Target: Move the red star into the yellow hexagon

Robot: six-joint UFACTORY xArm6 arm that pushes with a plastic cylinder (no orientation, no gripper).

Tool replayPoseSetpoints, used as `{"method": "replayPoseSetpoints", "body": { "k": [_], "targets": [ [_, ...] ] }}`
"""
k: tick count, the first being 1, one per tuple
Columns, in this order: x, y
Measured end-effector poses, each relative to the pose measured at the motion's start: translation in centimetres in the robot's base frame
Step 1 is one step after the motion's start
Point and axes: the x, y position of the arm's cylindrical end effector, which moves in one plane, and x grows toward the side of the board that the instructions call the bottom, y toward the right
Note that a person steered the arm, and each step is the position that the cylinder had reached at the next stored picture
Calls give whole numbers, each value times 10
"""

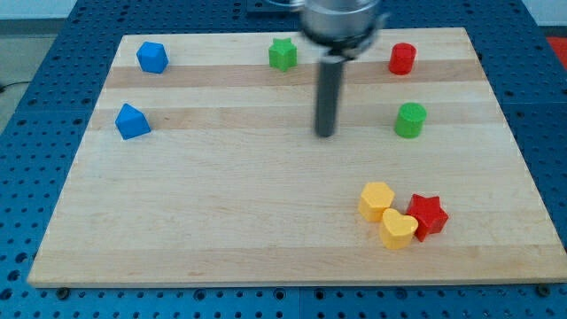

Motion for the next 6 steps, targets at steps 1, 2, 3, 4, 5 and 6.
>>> {"method": "replayPoseSetpoints", "body": {
  "k": [1,2,3,4,5,6],
  "targets": [
    [20,5],
    [12,6],
    [12,2],
    [12,-5],
    [14,-5],
    [28,77]
  ]
}}
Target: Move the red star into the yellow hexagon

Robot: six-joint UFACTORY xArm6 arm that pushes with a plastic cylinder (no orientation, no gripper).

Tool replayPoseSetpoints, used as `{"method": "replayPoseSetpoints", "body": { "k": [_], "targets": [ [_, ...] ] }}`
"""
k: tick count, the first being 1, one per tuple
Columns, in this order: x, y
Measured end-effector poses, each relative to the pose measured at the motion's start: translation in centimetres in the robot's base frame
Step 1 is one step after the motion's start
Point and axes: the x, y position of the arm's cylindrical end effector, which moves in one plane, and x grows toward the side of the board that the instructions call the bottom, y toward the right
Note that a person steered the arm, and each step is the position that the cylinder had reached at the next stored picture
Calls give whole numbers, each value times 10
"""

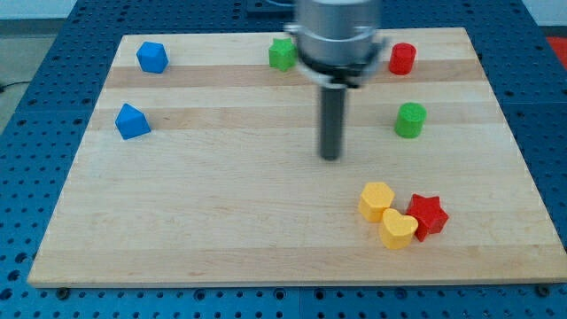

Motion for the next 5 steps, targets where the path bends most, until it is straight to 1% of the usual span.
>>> {"method": "replayPoseSetpoints", "body": {
  "k": [1,2,3,4,5],
  "targets": [
    [-2,67],
    [62,116],
    [121,141],
    [129,166],
    [132,154]
  ]
}}
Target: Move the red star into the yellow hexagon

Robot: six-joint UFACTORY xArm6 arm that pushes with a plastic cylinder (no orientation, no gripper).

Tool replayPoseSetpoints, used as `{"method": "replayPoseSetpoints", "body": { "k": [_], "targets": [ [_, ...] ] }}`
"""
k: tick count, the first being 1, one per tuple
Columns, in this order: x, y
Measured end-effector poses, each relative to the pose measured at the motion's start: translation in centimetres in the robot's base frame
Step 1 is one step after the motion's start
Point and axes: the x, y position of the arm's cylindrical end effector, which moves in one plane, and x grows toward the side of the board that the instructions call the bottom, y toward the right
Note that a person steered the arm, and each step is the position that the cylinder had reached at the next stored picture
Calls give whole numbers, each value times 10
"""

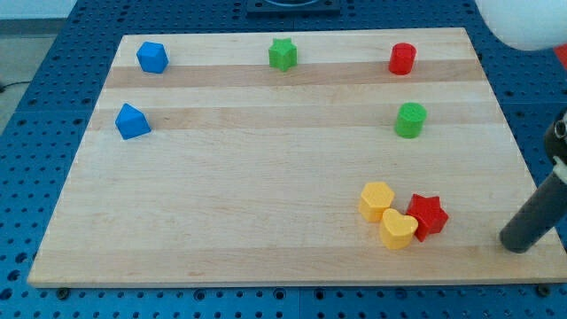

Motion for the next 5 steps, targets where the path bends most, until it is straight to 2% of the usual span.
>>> {"method": "replayPoseSetpoints", "body": {
  "k": [2,5],
  "targets": [
    [-13,-90],
    [-33,-99]
  ]
}}
